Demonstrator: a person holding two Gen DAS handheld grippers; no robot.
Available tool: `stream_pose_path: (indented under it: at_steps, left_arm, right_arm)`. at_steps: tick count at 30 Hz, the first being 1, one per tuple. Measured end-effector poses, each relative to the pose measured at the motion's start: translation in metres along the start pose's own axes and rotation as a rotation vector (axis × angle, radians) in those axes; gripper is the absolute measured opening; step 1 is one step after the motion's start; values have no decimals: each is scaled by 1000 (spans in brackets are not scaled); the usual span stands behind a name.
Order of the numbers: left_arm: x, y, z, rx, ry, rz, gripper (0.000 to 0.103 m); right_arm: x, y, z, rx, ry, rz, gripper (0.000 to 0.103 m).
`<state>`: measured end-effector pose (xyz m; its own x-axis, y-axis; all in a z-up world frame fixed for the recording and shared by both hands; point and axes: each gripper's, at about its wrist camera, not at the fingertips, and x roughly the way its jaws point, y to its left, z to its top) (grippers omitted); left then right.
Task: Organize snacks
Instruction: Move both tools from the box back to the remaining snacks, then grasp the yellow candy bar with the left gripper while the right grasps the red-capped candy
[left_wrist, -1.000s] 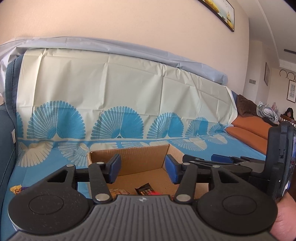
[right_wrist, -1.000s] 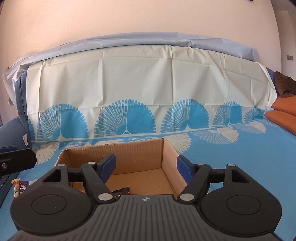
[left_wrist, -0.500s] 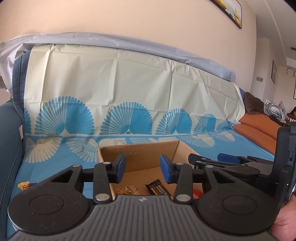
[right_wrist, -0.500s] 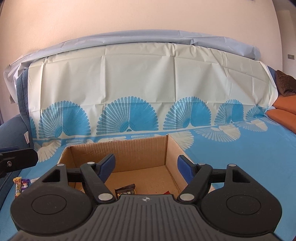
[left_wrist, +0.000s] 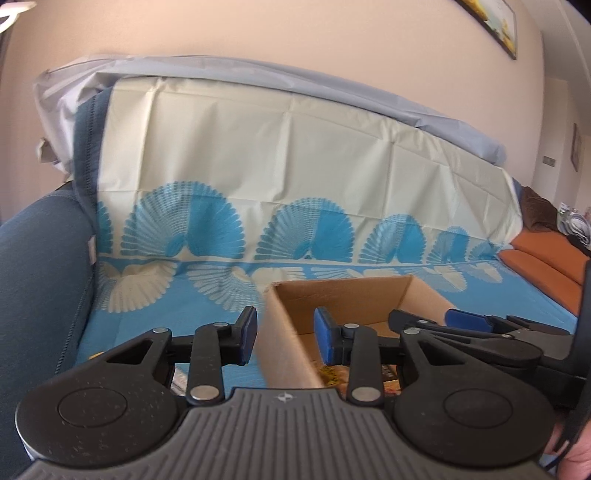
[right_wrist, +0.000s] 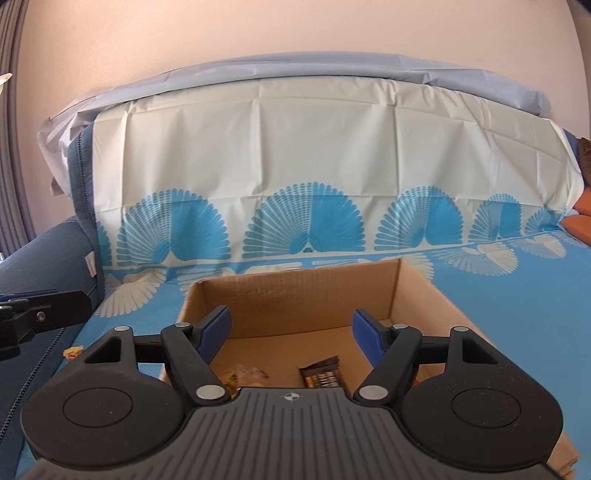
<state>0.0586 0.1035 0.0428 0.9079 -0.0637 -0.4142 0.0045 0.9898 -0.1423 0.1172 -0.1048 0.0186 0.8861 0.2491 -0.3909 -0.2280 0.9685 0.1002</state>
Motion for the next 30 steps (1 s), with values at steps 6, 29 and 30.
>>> stream_pose_path:
  at_steps: [6,29,30]
  left_arm:
    - [8,41,-11,-81,53,85,38]
    - [28,164,-26,-354,149,393,4]
    - [30,167,-27,-360,159,394,3]
  right_arm:
    - [2,27,-2,0,11,51,68]
    - [31,150,-32,-62,103,235,39]
    - [36,155,-36,-82,120,225,36]
